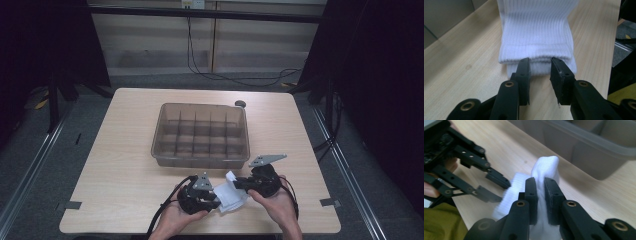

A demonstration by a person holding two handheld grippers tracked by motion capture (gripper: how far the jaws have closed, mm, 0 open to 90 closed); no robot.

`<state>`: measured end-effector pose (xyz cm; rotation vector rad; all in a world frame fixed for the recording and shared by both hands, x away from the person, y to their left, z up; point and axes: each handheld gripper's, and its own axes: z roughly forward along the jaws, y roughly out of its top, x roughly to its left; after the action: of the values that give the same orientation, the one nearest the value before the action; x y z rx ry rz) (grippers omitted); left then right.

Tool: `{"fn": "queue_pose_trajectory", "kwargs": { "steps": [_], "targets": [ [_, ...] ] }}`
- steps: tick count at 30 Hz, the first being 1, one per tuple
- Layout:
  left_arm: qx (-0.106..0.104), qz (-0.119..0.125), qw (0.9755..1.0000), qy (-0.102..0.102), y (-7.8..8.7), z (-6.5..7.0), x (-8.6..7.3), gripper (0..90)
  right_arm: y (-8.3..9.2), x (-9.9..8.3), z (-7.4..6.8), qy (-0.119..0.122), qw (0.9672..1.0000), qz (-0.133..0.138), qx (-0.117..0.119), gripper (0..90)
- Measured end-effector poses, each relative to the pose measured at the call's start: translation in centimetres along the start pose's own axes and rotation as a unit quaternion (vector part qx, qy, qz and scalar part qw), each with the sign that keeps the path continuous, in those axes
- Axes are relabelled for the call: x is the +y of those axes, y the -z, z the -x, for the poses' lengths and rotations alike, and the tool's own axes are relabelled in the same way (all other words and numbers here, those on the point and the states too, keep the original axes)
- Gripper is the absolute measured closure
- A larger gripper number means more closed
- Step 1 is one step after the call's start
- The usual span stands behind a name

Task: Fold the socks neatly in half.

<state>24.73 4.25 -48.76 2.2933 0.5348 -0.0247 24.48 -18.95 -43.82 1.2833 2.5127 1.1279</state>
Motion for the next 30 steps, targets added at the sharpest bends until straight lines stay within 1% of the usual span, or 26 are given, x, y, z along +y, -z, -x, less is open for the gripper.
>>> {"fn": "queue_pose_trajectory", "kwargs": {
  "steps": [2, 4, 8, 10, 11, 12, 14, 15, 17, 19, 20, 22, 23, 24, 25, 26, 27, 28, 30],
  "targets": [
    [0.004, -0.002, 1.0000, 0.000, -0.1, 0.1, 0.1, 69.0, -0.3, 0.2, -0.6, 0.009, 0.9999, -0.003, 0.007, 81.7],
    [0.006, -0.005, 1.0000, -0.005, -0.2, 0.2, 0.1, 69.0, -0.8, 0.4, -1.2, 0.019, 0.9998, -0.008, 0.008, 81.6],
    [0.012, -0.004, 0.9999, -0.004, -0.3, 0.2, 0.2, 70.1, -1.5, 0.4, -1.9, 0.026, 0.9995, -0.015, 0.012, 81.5],
    [0.015, -0.009, 0.9998, -0.009, -0.3, 0.2, 0.2, 70.4, -1.9, 0.3, -2.2, 0.028, 0.9993, -0.019, 0.012, 81.5],
    [0.017, -0.007, 0.9998, -0.005, -0.5, 0.3, 0.2, 70.6, -2.2, 0.3, -2.4, 0.033, 0.9990, -0.027, 0.009, 81.5],
    [0.021, -0.010, 0.9997, -0.005, -0.5, 0.3, 0.2, 71.1, -2.6, 0.3, -2.6, 0.036, 0.9988, -0.033, 0.009, 81.5],
    [0.024, -0.016, 0.9995, -0.012, -0.6, 0.4, 0.0, 72.0, -3.3, 0.2, -2.9, 0.039, 0.9982, -0.044, 0.013, 81.5],
    [0.025, -0.020, 0.9994, -0.014, -0.5, 0.4, 0.0, 72.3, -3.6, 0.1, -3.0, 0.040, 0.9980, -0.047, 0.010, 81.5],
    [0.024, -0.017, 0.9995, -0.010, -0.3, 0.2, -0.3, 73.3, -3.8, 0.1, -3.2, 0.041, 0.9978, -0.052, 0.009, 81.5],
    [0.030, -0.015, 0.9994, -0.008, -0.2, 0.0, -0.5, 74.4, -4.1, 0.1, -3.3, 0.041, 0.9974, -0.059, 0.002, 81.6],
    [0.030, -0.014, 0.9994, -0.004, -0.1, -0.1, -0.6, 74.6, -4.4, 0.1, -3.6, 0.047, 0.9965, -0.068, 0.001, 81.7],
    [0.034, -0.011, 0.9994, -0.001, 0.1, -0.3, -0.7, 75.0, -4.7, 0.1, -3.9, 0.051, 0.9957, -0.077, -0.010, 82.0],
    [0.036, -0.012, 0.9993, 0.001, 0.3, -0.4, -0.7, 75.0, -4.7, 0.1, -4.0, 0.052, 0.9954, -0.080, -0.011, 82.0],
    [0.036, -0.012, 0.9993, -0.002, 0.5, -0.6, -0.8, 75.0, -4.7, 0.1, -3.9, 0.051, 0.9954, -0.080, -0.012, 82.0],
    [0.039, -0.008, 0.9992, 0.004, 0.6, -0.6, -0.8, 74.9, -4.7, 0.1, -3.9, 0.051, 0.9954, -0.080, -0.014, 81.9],
    [0.039, -0.008, 0.9992, 0.004, 0.7, -0.7, -0.8, 74.6, -4.7, 0.1, -4.0, 0.058, 0.9952, -0.077, -0.015, 81.4],
    [0.040, -0.006, 0.9992, 0.006, 0.7, -0.7, -0.7, 74.0, -4.6, 0.1, -3.9, 0.055, 0.9955, -0.075, -0.016, 80.8],
    [0.042, -0.004, 0.9991, 0.009, 0.7, -0.7, -0.6, 73.9, -4.6, 0.1, -3.8, 0.054, 0.9958, -0.073, -0.011, 80.2],
    [0.047, -0.003, 0.9989, 0.004, 0.9, -0.8, -0.4, 73.7, -4.4, 0.1, -3.7, 0.049, 0.9965, -0.067, -0.007, 79.6]
  ]
}}
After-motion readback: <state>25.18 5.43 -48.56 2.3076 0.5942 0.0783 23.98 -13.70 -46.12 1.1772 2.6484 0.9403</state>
